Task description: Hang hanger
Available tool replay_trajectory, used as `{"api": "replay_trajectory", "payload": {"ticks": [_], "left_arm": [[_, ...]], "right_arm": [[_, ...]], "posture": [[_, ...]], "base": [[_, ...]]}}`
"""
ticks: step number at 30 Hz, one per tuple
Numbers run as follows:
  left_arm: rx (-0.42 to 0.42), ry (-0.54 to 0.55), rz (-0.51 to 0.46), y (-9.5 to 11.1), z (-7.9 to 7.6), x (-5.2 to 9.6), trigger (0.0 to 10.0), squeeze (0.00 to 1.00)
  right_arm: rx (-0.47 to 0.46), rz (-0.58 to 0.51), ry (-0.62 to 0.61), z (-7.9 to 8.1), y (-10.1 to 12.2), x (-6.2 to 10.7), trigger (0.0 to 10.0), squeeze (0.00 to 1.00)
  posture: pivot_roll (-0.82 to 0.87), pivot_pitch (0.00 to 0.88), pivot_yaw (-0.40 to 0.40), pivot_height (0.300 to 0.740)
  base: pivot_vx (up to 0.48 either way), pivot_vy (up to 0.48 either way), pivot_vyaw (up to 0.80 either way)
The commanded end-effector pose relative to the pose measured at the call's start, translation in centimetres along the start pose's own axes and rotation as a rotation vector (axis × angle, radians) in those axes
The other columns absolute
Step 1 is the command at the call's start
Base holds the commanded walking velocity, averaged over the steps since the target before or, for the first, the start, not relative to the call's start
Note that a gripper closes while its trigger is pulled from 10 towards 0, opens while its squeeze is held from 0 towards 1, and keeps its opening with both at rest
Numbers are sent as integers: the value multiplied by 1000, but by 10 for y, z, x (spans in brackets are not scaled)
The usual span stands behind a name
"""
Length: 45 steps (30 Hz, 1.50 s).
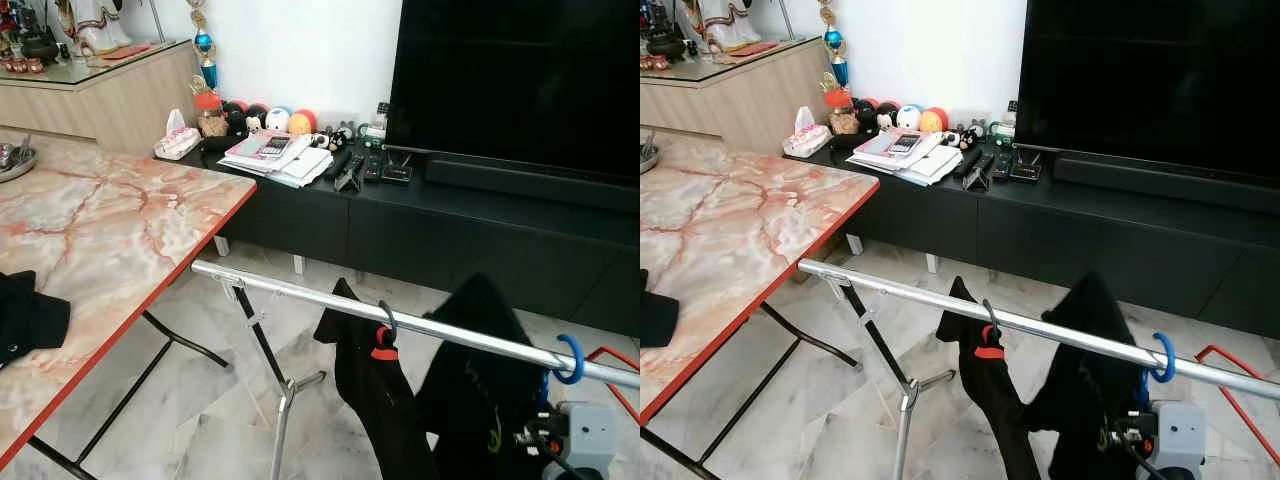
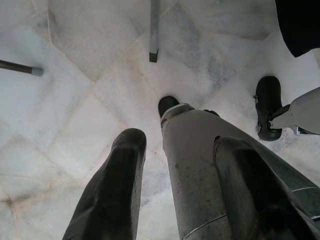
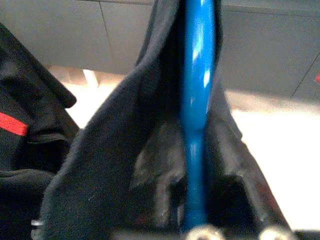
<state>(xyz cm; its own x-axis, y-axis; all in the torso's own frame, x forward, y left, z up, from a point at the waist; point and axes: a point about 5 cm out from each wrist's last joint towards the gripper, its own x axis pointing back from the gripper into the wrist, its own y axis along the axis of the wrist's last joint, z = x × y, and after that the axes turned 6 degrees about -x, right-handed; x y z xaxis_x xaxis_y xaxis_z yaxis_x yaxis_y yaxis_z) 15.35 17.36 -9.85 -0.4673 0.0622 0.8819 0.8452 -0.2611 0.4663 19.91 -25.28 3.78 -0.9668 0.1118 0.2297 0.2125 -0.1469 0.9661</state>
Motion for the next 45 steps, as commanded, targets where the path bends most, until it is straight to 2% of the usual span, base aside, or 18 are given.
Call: {"api": "replay_trajectory", "payload": {"ticks": [1, 5, 10, 19, 24, 26, 35, 36, 37, 41, 45], "left_arm": [[-11, -16, 40, -11, -2, 1, 10000, 0], [-10, -16, 41, -11, -2, 1, 10000, 0], [-12, -19, 41, -11, -3, 1, 10000, 0], [-12, -15, 38, -12, -2, 2, 10000, 0], [-17, -9, 36, -11, -2, 2, 10000, 0], [-17, -4, 32, -11, -1, 2, 10000, 0], [-24, 5, 30, -12, 0, 2, 10000, 0], [-26, 5, 30, -12, 0, 2, 10000, 0], [-27, 5, 30, -12, 0, 2, 10000, 0], [-30, 7, 31, -12, 0, 2, 10000, 0], [-24, 17, 30, -12, 1, 2, 10000, 0]], "right_arm": [[-27, -153, -49, 0, 22, 3, 0, 0], [-56, -140, -54, 9, 13, 14, 0, 0], [-65, -38, -74, 12, -14, 32, 0, 0], [-46, -9, -91, 8, -22, 40, 0, 0], [2, 37, -92, 5, -32, 43, 0, 0], [64, 45, -48, 8, -34, 45, 0, 0], [63, 28, -54, 10, -37, 53, 0, 0], [62, 47, -52, 11, -41, 54, 4118, 0], [61, 66, -45, 11, -45, 53, 10000, 0], [66, 77, -39, 11, -47, 51, 10000, 0], [21, 57, -60, 7, -43, 43, 10000, 0]], "posture": [[-71, 32, 0, 740], [-70, 29, -3, 740], [-77, 26, -1, 740], [-75, 2, 5, 740], [-73, 0, 12, 740], [-72, 0, 14, 740], [-78, 0, 25, 740], [-78, 0, 26, 740], [-76, 0, 27, 740], [-71, 0, 26, 740], [-67, 0, 27, 740]], "base": [[0, 0, 0], [0, 0, 0], [0, 0, 0], [0, 0, 0], [0, 0, 0], [0, 0, 0], [0, 0, 0], [0, 0, 0], [0, 0, 0], [0, 0, 0], [0, 0, 0]]}}
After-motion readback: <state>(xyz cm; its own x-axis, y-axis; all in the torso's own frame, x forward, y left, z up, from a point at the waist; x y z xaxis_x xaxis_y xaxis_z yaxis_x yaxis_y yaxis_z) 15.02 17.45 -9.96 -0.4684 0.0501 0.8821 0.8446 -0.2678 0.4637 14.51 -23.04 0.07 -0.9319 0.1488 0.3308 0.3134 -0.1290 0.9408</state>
